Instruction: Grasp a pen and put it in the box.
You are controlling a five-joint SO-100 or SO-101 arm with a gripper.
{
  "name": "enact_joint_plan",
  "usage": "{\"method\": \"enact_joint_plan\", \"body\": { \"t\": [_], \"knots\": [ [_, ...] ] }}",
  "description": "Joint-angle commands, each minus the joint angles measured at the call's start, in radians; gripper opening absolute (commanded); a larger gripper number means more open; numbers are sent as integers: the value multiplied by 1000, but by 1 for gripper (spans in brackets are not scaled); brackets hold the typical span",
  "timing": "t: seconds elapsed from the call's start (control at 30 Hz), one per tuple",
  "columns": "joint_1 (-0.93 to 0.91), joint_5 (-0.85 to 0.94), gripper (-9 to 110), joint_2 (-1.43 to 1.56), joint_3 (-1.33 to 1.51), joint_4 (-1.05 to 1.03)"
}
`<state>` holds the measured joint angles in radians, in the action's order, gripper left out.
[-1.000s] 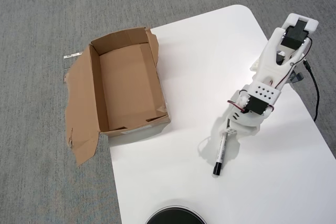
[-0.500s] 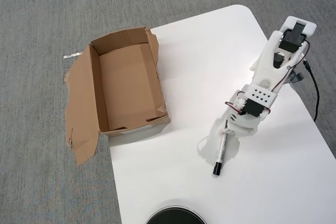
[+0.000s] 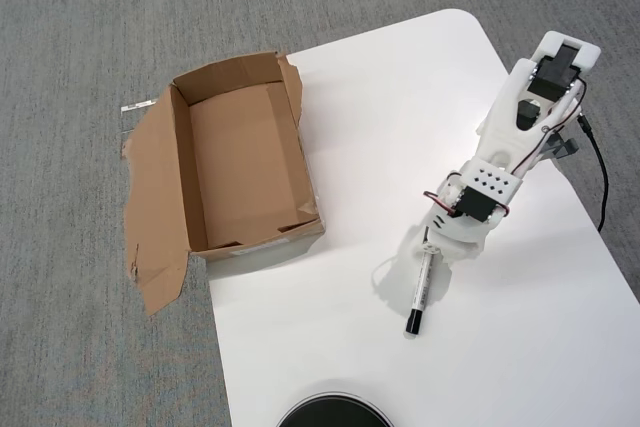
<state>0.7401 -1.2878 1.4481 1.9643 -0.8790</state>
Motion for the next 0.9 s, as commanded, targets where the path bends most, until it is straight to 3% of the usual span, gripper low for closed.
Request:
{"method": "enact_joint_plan", "body": {
  "t": [0.0, 0.3, 0.87],
  "knots": [
    [-2, -2, 19, -3, -15, 9],
    [-1, -2, 0, -3, -15, 9],
    [-2, -1, 0, 167, -15, 21]
  ]
}}
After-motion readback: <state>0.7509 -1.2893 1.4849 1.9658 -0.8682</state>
